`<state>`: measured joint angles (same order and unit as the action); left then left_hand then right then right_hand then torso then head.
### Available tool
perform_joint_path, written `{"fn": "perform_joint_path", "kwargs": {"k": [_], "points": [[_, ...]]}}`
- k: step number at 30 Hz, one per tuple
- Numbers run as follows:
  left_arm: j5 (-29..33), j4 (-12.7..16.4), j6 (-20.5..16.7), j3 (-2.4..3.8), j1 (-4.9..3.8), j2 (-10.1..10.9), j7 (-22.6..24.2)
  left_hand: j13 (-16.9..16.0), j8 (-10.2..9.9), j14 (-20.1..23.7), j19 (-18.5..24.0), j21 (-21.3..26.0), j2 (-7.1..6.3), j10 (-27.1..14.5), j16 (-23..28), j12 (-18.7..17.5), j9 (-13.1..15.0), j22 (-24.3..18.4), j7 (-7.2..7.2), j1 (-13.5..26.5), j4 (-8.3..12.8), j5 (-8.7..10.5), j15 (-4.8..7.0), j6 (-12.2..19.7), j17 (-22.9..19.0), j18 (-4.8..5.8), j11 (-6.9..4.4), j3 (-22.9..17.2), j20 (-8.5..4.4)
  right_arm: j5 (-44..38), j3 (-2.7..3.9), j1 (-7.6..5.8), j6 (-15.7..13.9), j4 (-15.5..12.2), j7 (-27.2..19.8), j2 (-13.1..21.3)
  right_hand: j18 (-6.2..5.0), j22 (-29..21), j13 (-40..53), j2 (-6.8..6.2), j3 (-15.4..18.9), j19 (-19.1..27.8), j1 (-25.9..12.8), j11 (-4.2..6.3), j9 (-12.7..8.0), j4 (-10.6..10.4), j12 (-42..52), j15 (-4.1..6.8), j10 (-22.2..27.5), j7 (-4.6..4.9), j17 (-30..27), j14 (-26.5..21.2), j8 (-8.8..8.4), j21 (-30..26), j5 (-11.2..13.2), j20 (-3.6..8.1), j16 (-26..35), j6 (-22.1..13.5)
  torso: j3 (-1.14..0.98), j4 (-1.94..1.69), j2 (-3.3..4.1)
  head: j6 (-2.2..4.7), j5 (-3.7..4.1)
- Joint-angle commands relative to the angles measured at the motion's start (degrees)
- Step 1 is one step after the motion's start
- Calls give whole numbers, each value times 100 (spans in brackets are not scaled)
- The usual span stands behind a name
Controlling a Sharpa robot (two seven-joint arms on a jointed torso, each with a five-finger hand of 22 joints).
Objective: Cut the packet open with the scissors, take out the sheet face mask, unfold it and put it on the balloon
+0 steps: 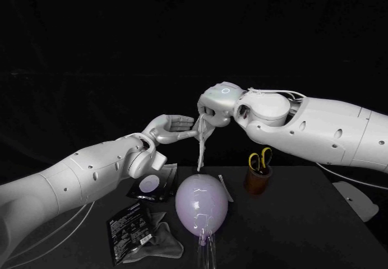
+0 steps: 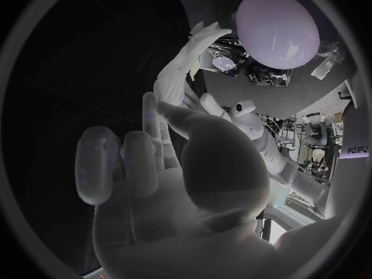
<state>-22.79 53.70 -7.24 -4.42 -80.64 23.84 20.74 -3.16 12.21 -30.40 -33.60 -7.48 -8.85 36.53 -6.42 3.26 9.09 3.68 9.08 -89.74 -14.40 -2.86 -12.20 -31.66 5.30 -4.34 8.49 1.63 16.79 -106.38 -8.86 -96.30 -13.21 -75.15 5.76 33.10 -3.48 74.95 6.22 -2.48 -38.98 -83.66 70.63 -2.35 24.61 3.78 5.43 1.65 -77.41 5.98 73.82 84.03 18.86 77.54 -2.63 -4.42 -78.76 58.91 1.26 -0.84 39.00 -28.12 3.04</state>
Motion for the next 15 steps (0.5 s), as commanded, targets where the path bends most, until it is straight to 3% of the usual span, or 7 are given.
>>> {"fn": "perform_joint_path", "kwargs": {"k": [1,4,8,9,10,11,15], "points": [[-348,21,-338,8,-7,-33,-133,6,-14,-30,-55,50,-36,-30,44,-20,9,-6,89,-168,-244,7,-23,-45,-3,49,13,191,-14,-135,3,0,-110,-7,35,-19,87,1137,5,44,4,-145,25,19,77,-30,11,23,-50,-5,14,260,31,23,-15,7,-34,34,4,-9,-1,4,13],[-471,68,-349,7,-7,-44,-178,5,-7,-25,-73,66,-151,-21,63,-18,18,-5,186,-123,-259,6,-9,-86,-6,44,53,421,-16,-136,3,3,-110,0,32,-36,87,1137,5,44,4,-145,25,19,77,-30,11,23,-50,-5,14,260,31,23,-15,7,-34,34,8,-5,-2,3,12],[-585,115,-368,6,-7,-46,-223,-14,85,-182,-105,76,-115,200,33,13,81,-3,263,-134,-259,7,31,-318,22,35,142,463,-18,-136,3,6,-110,-10,28,-52,86,1136,6,38,-1,-144,27,22,79,-30,10,25,-54,-8,16,260,34,19,-15,8,-35,35,5,1,0,1,0],[-609,122,-376,6,-7,-46,-239,-32,130,-268,-124,77,-106,399,13,42,109,-1,325,-138,-256,11,76,-426,38,30,224,468,-19,-136,3,7,-111,-17,27,-55,86,1136,6,38,-1,-144,27,22,79,-30,10,25,-54,-8,16,260,34,19,-15,8,-35,35,6,-2,-1,1,0],[-624,125,-387,6,-7,-46,-254,-62,209,-394,-156,77,-44,745,-16,96,160,1,369,-151,-252,8,91,-615,60,19,268,448,-21,-136,3,8,-113,-23,26,-55,89,1139,7,35,-6,-148,30,24,81,-30,10,27,-57,-9,20,261,37,30,-15,10,-38,37,4,-3,-1,3,3],[-639,124,-406,6,-7,-47,-274,-62,217,-423,-160,79,-34,779,-22,99,164,1,372,-152,-252,8,88,-633,64,17,273,445,-21,-136,3,8,-115,-31,24,-56,89,1139,7,35,-6,-148,30,24,81,-30,10,27,-57,-9,20,261,37,30,-15,10,-38,37,3,-3,0,3,3],[-638,94,-467,5,-7,-59,-326,-86,373,-788,-227,74,212,1151,-114,186,252,6,405,-211,-226,12,49,-994,127,-30,353,346,-29,-136,3,9,-128,-43,19,-55,89,1140,7,32,-11,-150,32,26,83,-30,9,28,-60,-11,21,262,39,33,-15,11,-39,38,3,1,1,13,-4]]}}
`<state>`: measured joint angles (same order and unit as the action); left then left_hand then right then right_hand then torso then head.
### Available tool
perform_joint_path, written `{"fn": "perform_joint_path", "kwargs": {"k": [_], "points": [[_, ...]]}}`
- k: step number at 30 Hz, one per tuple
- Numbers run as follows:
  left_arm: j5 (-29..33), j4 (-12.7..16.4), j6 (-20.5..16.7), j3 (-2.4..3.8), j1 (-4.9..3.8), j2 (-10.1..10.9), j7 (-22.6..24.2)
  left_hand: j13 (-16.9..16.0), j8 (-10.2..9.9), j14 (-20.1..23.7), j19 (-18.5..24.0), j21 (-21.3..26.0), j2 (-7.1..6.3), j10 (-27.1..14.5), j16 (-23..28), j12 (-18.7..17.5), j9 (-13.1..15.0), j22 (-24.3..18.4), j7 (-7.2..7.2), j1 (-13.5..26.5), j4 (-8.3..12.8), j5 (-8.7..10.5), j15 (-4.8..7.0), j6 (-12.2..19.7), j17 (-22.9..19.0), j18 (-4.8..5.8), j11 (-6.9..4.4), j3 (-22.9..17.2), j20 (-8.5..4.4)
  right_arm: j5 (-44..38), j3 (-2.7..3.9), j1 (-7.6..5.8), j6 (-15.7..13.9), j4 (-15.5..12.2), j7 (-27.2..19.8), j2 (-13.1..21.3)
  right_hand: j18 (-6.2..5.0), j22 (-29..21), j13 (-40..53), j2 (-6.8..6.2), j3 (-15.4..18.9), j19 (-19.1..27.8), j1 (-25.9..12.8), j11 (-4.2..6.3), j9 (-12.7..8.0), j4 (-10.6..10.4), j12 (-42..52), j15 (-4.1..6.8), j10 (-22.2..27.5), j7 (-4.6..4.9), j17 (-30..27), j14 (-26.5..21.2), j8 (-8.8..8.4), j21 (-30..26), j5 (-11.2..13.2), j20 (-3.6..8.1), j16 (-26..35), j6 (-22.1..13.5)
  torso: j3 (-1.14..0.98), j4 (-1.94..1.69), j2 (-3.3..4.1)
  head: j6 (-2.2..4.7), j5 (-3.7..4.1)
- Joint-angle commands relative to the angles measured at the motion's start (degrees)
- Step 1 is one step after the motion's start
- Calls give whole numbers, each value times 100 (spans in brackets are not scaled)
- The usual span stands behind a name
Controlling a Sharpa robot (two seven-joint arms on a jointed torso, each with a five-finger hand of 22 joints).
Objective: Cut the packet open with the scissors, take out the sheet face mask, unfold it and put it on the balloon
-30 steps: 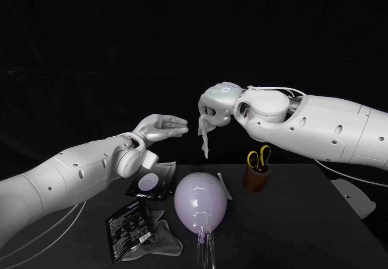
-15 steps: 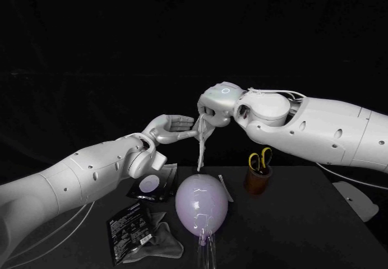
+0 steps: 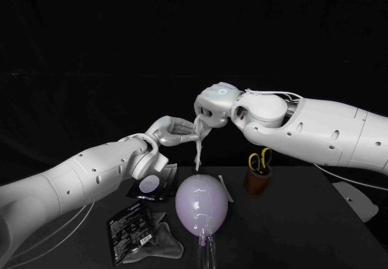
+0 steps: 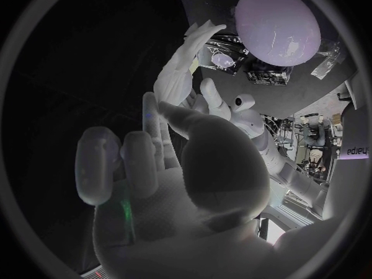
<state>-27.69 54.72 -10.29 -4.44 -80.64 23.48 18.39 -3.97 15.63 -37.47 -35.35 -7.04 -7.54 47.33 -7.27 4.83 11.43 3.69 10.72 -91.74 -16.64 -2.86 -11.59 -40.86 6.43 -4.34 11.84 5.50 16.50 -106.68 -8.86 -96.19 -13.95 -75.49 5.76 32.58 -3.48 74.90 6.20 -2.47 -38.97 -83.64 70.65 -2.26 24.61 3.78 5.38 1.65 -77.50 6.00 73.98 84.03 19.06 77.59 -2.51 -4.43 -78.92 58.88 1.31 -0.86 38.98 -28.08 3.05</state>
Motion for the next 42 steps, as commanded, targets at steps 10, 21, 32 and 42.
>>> {"fn": "perform_joint_path", "kwargs": {"k": [10,21,32,42], "points": [[-88,-69,-314,7,-6,-49,-225,4,129,-804,-433,-28,354,575,-188,115,54,34,310,-161,38,13,55,-403,128,-155,15,-37,0,-106,3,-1,-87,-35,5,-7,91,1149,10,22,-27,-155,37,21,86,-29,13,33,-60,-17,14,265,26,38,-28,16,-29,44,-7,7,2,16,-8],[-108,-94,-290,6,-7,-89,-332,7,370,-1554,-842,-116,1062,1436,-465,288,105,54,-16,-991,80,0,379,-1157,288,-353,-337,-628,-1,-106,3,0,-109,-86,5,12,92,1151,12,17,-34,-158,38,22,89,-29,12,34,-65,-17,16,265,29,43,-28,17,-31,47,-5,8,1,17,-10],[147,-89,-406,6,-7,-48,-279,21,466,-1905,-962,-87,766,1998,-344,-58,225,39,-120,-754,39,18,464,-1408,350,-450,-437,-2363,4,-106,2,2,-39,-6,17,13,90,1149,13,9,-44,-155,39,24,92,-31,12,36,-74,-19,11,265,35,35,-28,20,-27,50,-2,9,3,17,14],[357,15,-541,7,-9,68,-166,16,653,-2029,-957,-41,330,2136,-249,-100,523,42,-124,-147,171,11,484,-1390,435,-425,-460,-3692,5,-48,-26,96,-25,135,0,42,84,1141,14,3,-48,-144,36,24,94,-35,11,36,-77,-19,-6,261,38,7,-27,21,-16,51,1,12,1,-31,28]]}}
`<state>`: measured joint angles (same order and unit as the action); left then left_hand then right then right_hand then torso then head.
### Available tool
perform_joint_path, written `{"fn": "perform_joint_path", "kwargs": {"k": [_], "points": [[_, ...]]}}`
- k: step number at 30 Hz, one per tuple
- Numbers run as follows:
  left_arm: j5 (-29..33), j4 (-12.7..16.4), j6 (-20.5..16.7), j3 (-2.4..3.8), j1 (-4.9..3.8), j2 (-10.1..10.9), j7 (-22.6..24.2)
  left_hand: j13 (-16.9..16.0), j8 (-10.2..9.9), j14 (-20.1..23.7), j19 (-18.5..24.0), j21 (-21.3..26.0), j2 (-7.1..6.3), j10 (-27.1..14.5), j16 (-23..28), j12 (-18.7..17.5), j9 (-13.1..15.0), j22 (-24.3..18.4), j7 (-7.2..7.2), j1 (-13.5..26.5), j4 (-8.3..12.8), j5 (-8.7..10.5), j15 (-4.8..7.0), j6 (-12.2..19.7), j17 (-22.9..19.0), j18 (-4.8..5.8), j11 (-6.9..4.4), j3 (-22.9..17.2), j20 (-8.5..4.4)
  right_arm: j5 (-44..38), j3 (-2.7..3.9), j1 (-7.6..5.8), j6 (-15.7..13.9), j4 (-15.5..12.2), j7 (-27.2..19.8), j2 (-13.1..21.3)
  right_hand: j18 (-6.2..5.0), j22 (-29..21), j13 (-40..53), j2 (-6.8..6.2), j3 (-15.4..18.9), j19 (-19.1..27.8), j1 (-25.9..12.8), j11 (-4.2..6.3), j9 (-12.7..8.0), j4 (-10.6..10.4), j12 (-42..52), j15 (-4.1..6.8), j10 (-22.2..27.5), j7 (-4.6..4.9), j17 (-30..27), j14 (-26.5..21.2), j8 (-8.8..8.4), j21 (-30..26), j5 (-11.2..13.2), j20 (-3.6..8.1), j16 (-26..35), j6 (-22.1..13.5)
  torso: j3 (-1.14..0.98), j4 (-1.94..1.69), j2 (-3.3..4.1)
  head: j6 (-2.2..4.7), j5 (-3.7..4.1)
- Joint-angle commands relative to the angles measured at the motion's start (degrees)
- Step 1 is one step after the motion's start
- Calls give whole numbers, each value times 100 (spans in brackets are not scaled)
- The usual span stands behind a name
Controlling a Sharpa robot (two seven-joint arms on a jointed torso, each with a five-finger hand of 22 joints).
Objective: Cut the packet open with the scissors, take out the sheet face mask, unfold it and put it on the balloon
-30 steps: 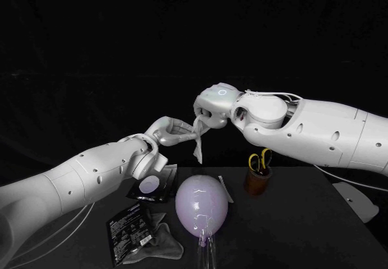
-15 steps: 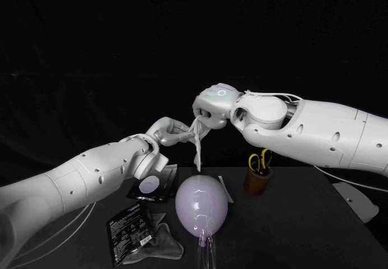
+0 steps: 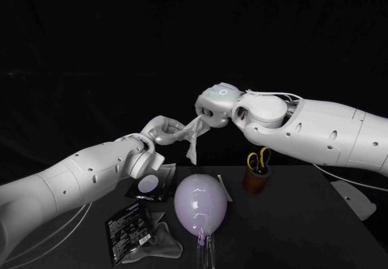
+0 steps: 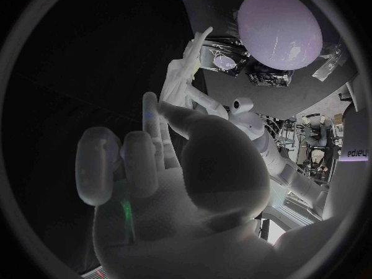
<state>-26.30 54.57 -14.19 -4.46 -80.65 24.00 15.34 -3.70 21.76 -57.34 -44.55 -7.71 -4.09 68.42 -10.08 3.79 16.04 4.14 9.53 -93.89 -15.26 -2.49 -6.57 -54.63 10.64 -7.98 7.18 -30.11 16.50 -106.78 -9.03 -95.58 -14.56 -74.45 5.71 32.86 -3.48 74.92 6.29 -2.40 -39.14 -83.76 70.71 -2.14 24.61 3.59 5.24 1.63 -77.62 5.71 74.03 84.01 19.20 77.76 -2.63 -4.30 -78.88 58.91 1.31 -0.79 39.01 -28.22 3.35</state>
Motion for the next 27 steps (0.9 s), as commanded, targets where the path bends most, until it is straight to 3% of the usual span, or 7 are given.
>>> {"fn": "perform_joint_path", "kwargs": {"k": [1,9,17,27], "points": [[237,35,-165,9,-11,29,152,-13,66,-42,-29,33,-51,31,38,8,112,-4,3,139,65,-23,-24,5,25,-55,12,-262,4,-32,-13,55,21,43,5,20,84,1139,5,-3,-31,-132,30,12,94,-16,25,38,-66,10,-11,263,23,-9,-15,8,-20,49,-1,6,0,-21,-4],[302,92,-203,21,-83,160,244,-19,216,-26,-2,54,-115,26,64,12,386,0,37,449,214,-31,-32,105,80,-29,28,-663,5,63,-38,219,-163,145,37,74,83,1137,5,-7,-34,-129,26,11,95,-20,25,38,-67,10,-25,260,25,-18,-16,8,-10,49,-11,1,4,-52,-20],[15,186,172,35,-282,286,192,-26,366,51,22,61,-142,6,108,19,699,10,54,700,391,-29,-56,244,129,-1,45,-938,2,94,-50,329,-370,294,61,93,81,1134,6,-15,-40,-125,20,10,97,-29,21,38,-69,12,-38,257,27,-27,-15,9,0,46,-10,0,-6,-82,-33],[-650,139,788,35,-535,293,-124,-33,436,30,-21,24,-151,27,74,32,857,31,59,808,469,-28,-49,297,172,-11,42,-1007,-5,99,-56,385,-613,444,50,30,79,1132,5,-21,-44,-121,15,10,98,-35,18,37,-69,13,-45,255,28,-37,-15,10,4,44,-4,0,-3,-38,-41]]}}
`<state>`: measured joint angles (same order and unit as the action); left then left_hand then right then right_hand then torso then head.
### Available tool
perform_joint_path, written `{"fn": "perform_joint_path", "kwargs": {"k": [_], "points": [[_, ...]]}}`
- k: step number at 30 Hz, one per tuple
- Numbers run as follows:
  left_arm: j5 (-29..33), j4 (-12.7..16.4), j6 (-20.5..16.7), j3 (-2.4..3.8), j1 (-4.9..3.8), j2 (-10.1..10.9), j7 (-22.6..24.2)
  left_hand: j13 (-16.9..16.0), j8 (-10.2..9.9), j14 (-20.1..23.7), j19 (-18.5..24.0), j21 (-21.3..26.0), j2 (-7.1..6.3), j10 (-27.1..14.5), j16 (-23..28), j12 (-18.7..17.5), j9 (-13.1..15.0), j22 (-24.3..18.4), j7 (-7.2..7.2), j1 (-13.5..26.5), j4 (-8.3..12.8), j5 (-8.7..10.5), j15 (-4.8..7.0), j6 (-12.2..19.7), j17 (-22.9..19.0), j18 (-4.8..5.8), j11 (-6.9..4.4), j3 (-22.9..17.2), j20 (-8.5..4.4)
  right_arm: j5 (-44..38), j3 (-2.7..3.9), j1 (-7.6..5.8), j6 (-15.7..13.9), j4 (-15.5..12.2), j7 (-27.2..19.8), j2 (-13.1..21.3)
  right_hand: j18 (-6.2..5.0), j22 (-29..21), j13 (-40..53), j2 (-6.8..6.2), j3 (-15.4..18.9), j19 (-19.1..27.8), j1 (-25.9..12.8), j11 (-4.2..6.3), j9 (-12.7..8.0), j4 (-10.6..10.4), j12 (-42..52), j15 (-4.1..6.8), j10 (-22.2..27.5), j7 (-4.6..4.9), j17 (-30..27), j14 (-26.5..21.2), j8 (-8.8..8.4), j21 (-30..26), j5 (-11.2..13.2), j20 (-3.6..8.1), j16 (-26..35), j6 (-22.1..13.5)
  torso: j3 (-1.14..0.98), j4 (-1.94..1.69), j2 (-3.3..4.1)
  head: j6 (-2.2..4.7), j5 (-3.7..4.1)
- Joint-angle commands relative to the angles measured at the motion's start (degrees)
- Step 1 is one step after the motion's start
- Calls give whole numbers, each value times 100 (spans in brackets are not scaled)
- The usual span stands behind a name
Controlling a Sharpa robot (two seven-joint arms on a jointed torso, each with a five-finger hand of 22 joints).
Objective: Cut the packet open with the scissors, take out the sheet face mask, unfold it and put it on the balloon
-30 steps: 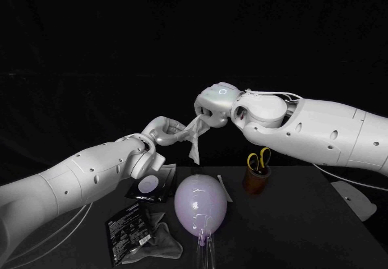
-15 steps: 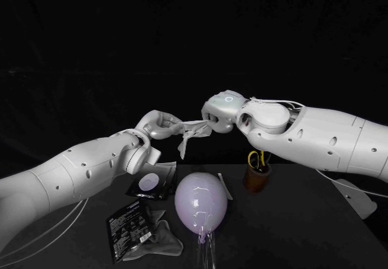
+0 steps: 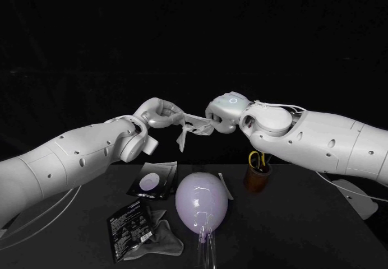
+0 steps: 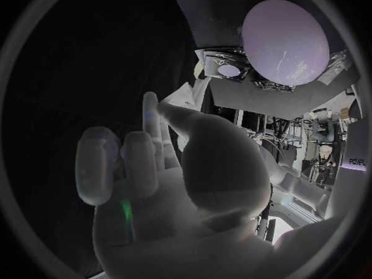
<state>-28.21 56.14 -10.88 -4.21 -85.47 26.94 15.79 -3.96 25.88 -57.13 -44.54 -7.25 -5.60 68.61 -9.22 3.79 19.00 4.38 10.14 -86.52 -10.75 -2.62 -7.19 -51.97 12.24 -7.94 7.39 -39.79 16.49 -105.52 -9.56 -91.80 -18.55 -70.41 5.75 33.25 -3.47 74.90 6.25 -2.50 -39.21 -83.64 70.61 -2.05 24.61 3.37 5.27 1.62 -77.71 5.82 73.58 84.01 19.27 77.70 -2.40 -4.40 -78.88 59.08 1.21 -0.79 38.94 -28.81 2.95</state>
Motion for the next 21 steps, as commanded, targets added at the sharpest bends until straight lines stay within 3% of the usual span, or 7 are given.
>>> {"fn": "perform_joint_path", "kwargs": {"k": [1,11,16,21], "points": [[-541,-28,516,10,-80,-6,-210,-9,36,2,-44,-39,0,13,-20,35,590,16,-2,88,31,-16,15,40,22,-24,19,-47,-9,-26,-3,11,-244,64,43,-23,78,1134,9,-11,-37,-132,25,0,98,-13,15,38,-60,2,0,256,21,-32,-38,20,3,27,6,-1,4,22,-3],[-908,-115,789,9,-285,-35,-437,-20,91,-94,-139,-121,5,50,-120,49,731,57,-3,165,80,-16,48,76,90,-64,5,-74,-20,274,-5,40,-638,258,-104,-102,60,1109,5,-33,-58,-96,12,-7,101,-42,-6,34,-48,10,-60,240,19,-120,-38,21,48,5,5,-7,5,55,-15],[-723,-121,722,10,-333,-43,-470,-21,106,-142,-217,-194,20,48,-189,44,809,96,3,209,101,-17,64,107,137,-100,6,-90,-31,1361,-16,61,-863,231,-410,-91,26,1060,-7,-70,-105,-23,31,-26,107,-66,-59,23,-1,33,-112,224,10,-295,-38,19,90,-49,8,1,0,51,-38],[-301,-83,689,10,-351,-39,-508,-22,119,-224,-329,-305,51,52,-297,40,891,156,15,245,124,-17,91,135,201,-149,6,-93,-51,3170,-41,145,-1118,221,-844,-73,2,1024,-14,-70,-135,30,58,-40,110,-76,-86,17,25,56,-194,203,4,-419,-39,16,151,-80,6,0,2,45,-47]]}}
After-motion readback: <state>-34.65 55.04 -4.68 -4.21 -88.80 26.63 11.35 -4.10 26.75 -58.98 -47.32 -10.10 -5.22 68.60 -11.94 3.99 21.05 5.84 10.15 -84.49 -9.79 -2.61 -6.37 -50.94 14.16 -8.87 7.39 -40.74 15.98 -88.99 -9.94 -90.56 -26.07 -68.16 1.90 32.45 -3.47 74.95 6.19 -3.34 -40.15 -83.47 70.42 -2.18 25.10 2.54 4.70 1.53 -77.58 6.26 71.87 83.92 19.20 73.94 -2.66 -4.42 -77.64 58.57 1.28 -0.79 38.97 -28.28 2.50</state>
